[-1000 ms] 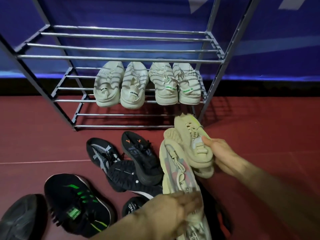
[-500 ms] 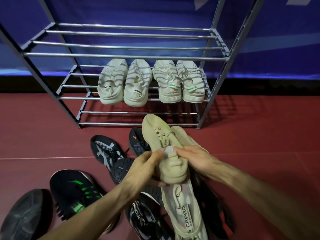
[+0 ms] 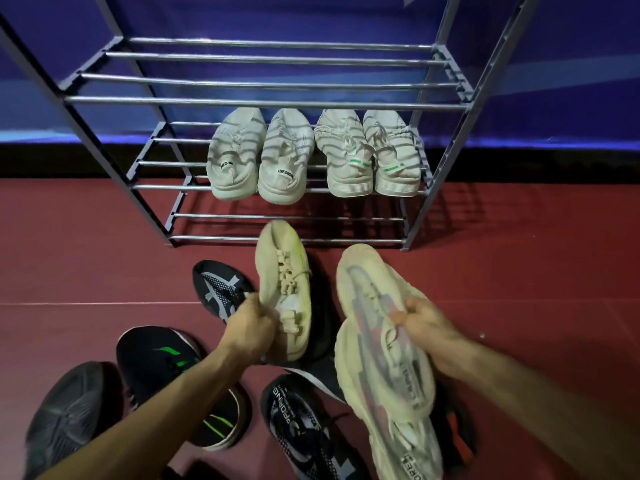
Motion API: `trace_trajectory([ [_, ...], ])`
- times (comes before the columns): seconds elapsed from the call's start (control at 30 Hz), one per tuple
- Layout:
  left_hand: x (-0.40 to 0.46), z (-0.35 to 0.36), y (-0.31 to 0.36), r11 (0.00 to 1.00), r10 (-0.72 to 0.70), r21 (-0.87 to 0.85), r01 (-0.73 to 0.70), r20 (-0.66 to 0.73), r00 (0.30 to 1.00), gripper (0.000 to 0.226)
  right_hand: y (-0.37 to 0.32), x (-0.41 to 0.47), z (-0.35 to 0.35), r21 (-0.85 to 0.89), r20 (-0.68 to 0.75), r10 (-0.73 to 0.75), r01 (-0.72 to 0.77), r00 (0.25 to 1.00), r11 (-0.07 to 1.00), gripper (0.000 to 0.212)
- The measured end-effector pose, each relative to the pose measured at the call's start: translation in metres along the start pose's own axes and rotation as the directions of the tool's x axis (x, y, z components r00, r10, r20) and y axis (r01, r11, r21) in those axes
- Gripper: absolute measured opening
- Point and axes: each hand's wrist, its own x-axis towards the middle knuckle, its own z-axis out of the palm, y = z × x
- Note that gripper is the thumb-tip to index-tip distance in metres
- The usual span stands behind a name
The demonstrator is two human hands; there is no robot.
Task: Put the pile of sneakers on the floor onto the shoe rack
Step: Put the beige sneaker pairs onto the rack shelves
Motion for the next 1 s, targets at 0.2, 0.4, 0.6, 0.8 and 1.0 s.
trace_trajectory([
  [0.2, 0.004, 0.009, 0.005, 0.904, -0.063, 0.424, 0.052, 0.013, 0.998, 0.033, -0.004, 0.012, -0.042, 0.253, -0.066, 0.047, -0.029, 0.997, 0.967, 0.018],
  [0.4, -0.028, 0.029, 0.050, 0.547, 0.555, 0.739, -0.393, 0.031, 0.831, 0.026, 0.008, 0.008, -0.047, 0.281, -0.032, 0.015, -0.005, 0.999, 0.960, 0.020],
  [0.6, -0.031, 0.087, 0.044, 0.499, 0.213, 0.750, -0.434, 0.379, 0.901, 0.038, 0.017, 0.005, -0.044, 0.233, 0.047, -0.004, -0.007, 0.999, 0.972, 0.031],
  [0.8, -0.010, 0.086, 0.047, 0.915, 0.217, 0.276, -0.294, 0.278, 0.936, 0.033, -0.009, -0.020, -0.062, 0.136, 0.032, -0.023, 0.019, 0.999, 0.991, 0.025],
  [1.0, 0.015, 0.036, 0.080, 0.920, 0.180, -0.321, -0.225, -0.166, 0.970, 0.031, -0.027, -0.035, -0.072, 0.363, 0.107, -0.115, 0.069, 0.988, 0.929, 0.034],
])
